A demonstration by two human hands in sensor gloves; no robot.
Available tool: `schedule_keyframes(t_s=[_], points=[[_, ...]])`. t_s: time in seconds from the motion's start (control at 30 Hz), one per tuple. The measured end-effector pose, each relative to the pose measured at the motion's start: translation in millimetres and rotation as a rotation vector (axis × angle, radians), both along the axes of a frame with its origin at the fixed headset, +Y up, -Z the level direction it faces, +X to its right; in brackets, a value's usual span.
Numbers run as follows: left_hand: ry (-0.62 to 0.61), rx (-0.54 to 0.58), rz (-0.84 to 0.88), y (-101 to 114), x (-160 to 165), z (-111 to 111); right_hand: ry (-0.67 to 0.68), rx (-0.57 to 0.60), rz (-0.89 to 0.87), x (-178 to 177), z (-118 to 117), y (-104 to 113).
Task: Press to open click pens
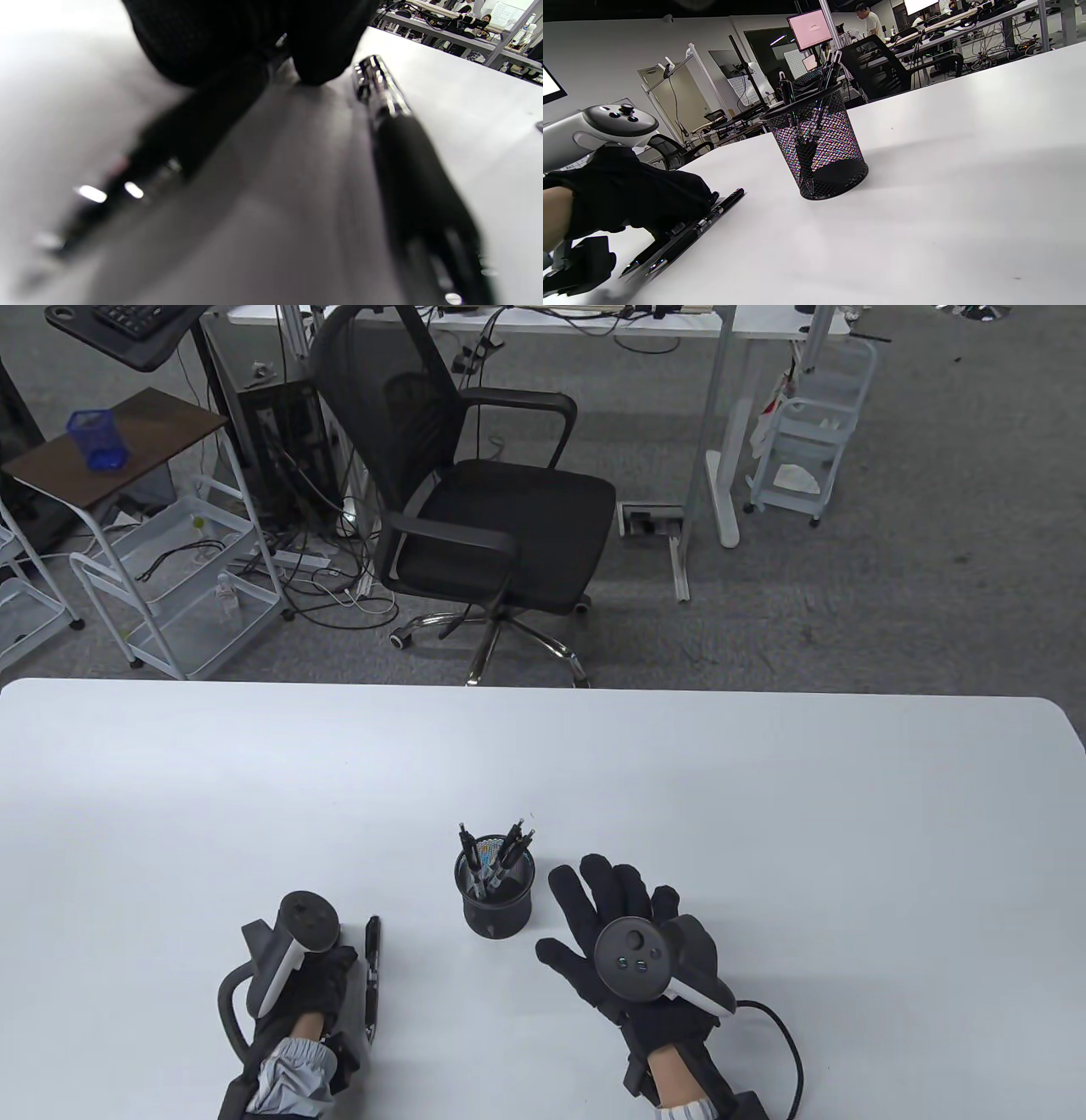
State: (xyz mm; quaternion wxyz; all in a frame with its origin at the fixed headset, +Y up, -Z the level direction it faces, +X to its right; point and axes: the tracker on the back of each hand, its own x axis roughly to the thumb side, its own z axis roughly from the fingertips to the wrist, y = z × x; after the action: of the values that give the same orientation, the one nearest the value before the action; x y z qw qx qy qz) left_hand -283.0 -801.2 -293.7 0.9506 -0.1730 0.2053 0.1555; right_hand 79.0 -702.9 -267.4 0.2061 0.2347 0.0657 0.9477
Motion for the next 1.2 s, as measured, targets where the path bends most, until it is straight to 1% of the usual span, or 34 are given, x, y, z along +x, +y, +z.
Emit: schedule_keyframes(t_s=[0.43, 0.73, 0.9, 1.03, 1.13, 1.2], points=[[-0.024, -0.042, 0.016, 1, 1, -1, 0.001, -0.004, -0.002, 0, -1, 0], [-0.016, -0.038, 0.026, 1, 0, 0, -0.001, -0.004, -0.003, 0, -1, 0], [0.016, -0.032, 0.11, 2, -8, 2, -0.002, -0.003, -0.004, 1, -1, 0], [0.058, -0.025, 0.164, 7, -17, 5, -0.004, 0.001, -0.01, 2, -1, 0], [0.083, -0.002, 0.193, 16, -23, 8, -0.003, 0.005, -0.014, 2, 0, 0], [0.078, 0.015, 0.211, 23, -25, 9, -0.006, 0.01, -0.013, 2, -1, 0]])
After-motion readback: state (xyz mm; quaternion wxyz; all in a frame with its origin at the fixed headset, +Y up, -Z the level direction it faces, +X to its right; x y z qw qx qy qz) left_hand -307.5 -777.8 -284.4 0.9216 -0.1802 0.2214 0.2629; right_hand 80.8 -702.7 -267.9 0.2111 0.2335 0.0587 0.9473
